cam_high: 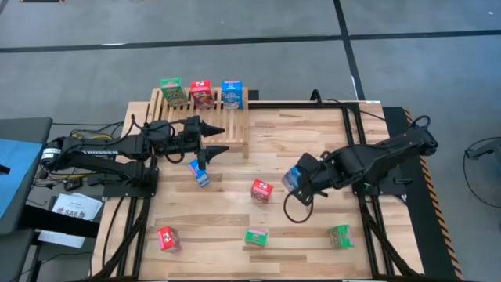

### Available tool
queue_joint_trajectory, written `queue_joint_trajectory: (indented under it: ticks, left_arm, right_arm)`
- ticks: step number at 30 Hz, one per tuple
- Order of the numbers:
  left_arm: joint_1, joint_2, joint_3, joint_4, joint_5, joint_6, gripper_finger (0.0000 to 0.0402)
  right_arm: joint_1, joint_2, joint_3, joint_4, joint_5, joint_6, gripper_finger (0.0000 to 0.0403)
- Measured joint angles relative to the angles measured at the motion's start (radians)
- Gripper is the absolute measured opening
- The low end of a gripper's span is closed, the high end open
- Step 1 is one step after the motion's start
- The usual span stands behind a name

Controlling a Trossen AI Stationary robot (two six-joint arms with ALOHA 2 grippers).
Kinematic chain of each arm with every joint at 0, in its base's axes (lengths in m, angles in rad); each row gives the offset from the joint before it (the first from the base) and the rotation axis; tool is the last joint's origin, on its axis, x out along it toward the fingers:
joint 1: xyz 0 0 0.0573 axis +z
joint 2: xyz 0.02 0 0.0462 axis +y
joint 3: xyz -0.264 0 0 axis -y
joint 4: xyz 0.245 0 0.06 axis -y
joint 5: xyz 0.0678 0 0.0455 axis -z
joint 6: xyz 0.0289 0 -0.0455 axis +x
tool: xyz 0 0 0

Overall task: Stack cereal on shelf
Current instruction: Put the right blue cereal box on the shelf aligned with the other blue cereal box

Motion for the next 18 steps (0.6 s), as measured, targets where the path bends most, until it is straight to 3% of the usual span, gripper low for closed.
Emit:
queue_joint_trajectory:
  ticks: [12, 18]
  left_arm:
    - [-0.008, 0.025, 0.000, 0.028, 0.122, -0.083, 0.0355]
    - [-0.035, 0.109, 0.000, 0.129, 0.137, -0.084, 0.0355]
  right_arm:
    - [-0.099, 0.000, 0.154, 0.141, -0.017, -0.389, 0.0202]
    - [-0.131, 0.000, 0.172, 0.221, -0.069, -0.527, 0.0202]
